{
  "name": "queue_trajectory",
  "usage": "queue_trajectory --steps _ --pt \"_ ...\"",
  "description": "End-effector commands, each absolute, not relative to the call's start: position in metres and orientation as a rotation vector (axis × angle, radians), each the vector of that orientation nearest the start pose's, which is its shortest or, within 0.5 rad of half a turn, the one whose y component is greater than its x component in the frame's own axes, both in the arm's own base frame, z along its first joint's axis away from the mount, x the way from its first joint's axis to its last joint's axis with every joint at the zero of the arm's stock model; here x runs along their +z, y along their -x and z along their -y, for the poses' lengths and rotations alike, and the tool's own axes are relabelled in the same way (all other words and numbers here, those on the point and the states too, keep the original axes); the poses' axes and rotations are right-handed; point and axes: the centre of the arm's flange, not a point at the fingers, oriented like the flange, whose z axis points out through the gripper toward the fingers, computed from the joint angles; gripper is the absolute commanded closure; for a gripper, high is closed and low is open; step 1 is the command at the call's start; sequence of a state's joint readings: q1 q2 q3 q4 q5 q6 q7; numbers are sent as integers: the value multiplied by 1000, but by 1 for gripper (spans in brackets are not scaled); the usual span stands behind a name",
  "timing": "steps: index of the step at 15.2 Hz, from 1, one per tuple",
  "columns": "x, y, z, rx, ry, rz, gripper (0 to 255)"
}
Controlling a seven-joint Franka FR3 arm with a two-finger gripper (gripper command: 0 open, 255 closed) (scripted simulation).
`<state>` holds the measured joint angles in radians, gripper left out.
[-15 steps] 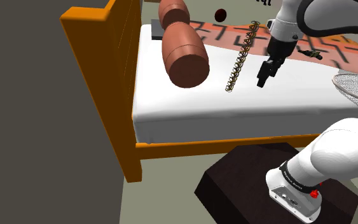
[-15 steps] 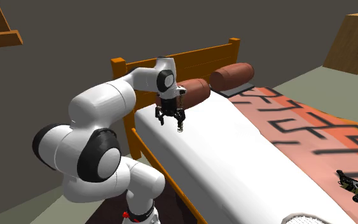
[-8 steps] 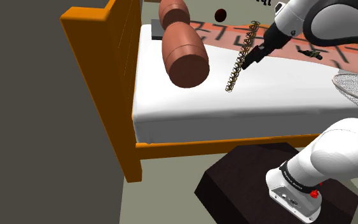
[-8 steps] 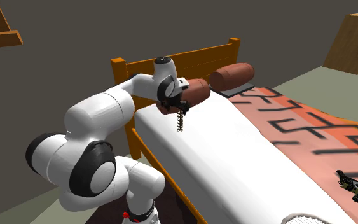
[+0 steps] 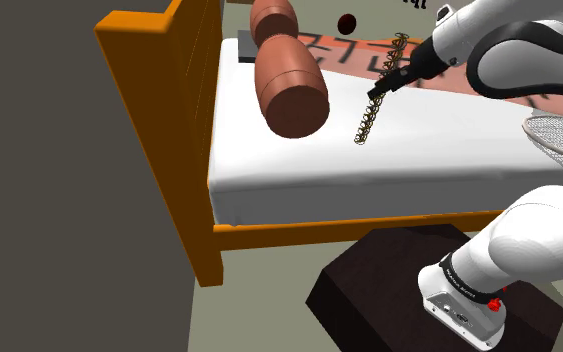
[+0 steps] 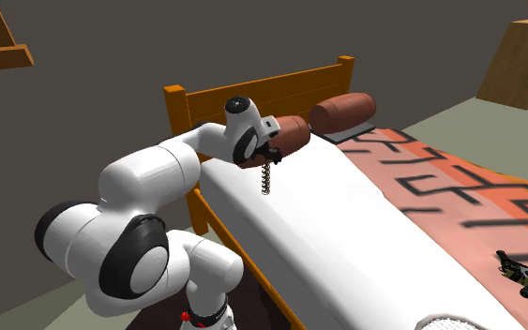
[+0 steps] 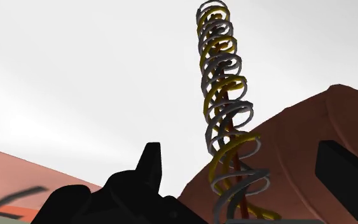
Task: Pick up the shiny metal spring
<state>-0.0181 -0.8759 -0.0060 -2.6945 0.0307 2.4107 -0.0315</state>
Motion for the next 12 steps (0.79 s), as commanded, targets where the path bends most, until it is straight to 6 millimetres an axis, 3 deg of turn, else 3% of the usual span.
queue_trajectory --steps 1,4,5,12 --pt "535 -336 8 -916 2989 -13 0" --pt "526 -336 8 -916 2989 -13 0" --pt "526 -336 8 -916 2989 -13 255" --pt "526 -336 8 -916 2989 -13 255"
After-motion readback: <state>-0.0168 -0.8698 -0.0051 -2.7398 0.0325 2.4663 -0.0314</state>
